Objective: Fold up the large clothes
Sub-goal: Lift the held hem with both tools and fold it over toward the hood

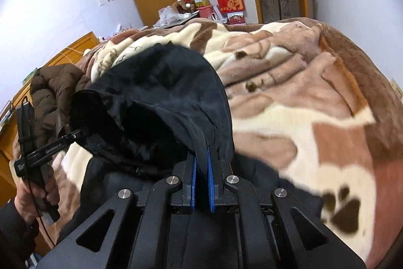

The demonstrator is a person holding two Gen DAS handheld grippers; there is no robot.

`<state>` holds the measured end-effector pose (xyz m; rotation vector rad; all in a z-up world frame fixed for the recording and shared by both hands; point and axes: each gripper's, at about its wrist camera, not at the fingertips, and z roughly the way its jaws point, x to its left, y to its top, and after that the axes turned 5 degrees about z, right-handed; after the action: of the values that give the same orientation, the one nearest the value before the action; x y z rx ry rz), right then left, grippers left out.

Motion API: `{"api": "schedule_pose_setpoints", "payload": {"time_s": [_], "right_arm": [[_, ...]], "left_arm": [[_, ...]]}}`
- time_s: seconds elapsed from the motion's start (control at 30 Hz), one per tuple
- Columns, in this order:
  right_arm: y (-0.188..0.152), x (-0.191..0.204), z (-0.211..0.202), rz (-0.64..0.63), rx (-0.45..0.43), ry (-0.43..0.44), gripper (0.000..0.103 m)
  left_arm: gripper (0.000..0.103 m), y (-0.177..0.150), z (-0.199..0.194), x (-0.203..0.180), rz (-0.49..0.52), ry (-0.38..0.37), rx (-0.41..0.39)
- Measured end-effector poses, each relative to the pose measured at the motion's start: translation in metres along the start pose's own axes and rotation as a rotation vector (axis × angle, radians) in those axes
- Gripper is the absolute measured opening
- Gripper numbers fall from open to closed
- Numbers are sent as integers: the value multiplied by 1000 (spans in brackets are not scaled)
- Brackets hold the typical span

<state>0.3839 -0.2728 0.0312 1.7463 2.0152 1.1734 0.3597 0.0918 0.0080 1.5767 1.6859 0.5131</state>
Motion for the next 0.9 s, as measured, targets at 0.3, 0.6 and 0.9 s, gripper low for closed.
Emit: {"api": "schedule_pose_setpoints", "payload": {"time_s": [0.3, 0.6, 0.9], "right_arm": [[-95, -5, 4, 56, 180, -34, 7], [-111, 2, -30, 23, 179, -33, 20], [-97, 55, 9, -32, 145, 9, 21]], "left_arm": [[5, -90, -23, 19, -86, 22, 159], [5, -127, -72, 23, -54, 39, 195], [31, -104, -46, -35, 56, -73, 123]]}}
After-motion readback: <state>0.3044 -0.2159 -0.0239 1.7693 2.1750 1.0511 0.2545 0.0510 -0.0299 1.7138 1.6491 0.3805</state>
